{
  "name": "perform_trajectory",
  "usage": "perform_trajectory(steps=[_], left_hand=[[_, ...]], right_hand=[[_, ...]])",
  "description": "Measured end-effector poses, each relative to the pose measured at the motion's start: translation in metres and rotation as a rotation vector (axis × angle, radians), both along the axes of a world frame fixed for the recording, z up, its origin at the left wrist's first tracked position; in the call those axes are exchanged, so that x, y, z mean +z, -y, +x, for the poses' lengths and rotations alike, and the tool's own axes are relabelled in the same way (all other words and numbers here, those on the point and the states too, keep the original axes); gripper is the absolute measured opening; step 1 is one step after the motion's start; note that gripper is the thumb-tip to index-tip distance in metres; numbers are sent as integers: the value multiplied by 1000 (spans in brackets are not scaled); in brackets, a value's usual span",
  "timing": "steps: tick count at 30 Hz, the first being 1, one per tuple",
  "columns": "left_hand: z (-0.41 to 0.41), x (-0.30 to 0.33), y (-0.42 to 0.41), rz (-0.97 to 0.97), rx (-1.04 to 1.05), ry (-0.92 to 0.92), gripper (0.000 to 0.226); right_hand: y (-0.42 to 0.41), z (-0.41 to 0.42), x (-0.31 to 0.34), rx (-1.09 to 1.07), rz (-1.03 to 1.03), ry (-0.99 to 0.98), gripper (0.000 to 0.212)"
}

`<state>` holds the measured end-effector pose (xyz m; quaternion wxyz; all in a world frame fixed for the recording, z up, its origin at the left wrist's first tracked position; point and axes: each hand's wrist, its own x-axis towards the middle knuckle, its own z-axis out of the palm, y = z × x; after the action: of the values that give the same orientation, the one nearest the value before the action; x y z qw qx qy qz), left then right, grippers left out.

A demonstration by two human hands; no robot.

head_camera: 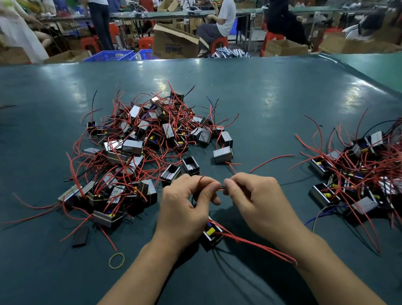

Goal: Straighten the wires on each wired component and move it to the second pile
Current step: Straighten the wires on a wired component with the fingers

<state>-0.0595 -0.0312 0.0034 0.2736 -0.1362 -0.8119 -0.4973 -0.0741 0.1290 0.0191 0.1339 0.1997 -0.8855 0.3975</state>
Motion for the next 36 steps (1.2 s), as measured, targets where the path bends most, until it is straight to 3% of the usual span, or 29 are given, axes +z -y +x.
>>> perform_trajectory(steps=[5, 11, 15, 17, 19, 22, 28, 33, 36], left_hand=[[-1, -1, 0, 24, 6, 9, 11], [1, 1, -1, -4, -5, -13, 12], [1, 2, -2, -109, -2, -66, 11], [0, 3, -4, -165, 8, -101, 10], [0, 2, -6, -192, 14, -113, 9], [-1, 1, -7, -90, -4, -24, 9], [-5, 6, -4, 416, -127, 332, 32], [-6, 7, 0, 482, -161, 323, 33], [-6, 10, 5, 458, -164, 313, 30]], right_hand=[[3, 1, 0, 54, -32, -11, 25], [11, 6, 0, -2, -134, 139, 39], [17, 5, 7, -45, -518, 584, 54], [15, 3, 11, -70, -696, 846, 47], [11, 2, 14, -80, -745, 954, 39], [10, 4, 16, -36, -695, 852, 38], [-7, -5, 20, -140, -568, 539, 35], [-21, -3, 21, 116, -383, 737, 12], [-19, -3, 17, 86, -354, 685, 6]])
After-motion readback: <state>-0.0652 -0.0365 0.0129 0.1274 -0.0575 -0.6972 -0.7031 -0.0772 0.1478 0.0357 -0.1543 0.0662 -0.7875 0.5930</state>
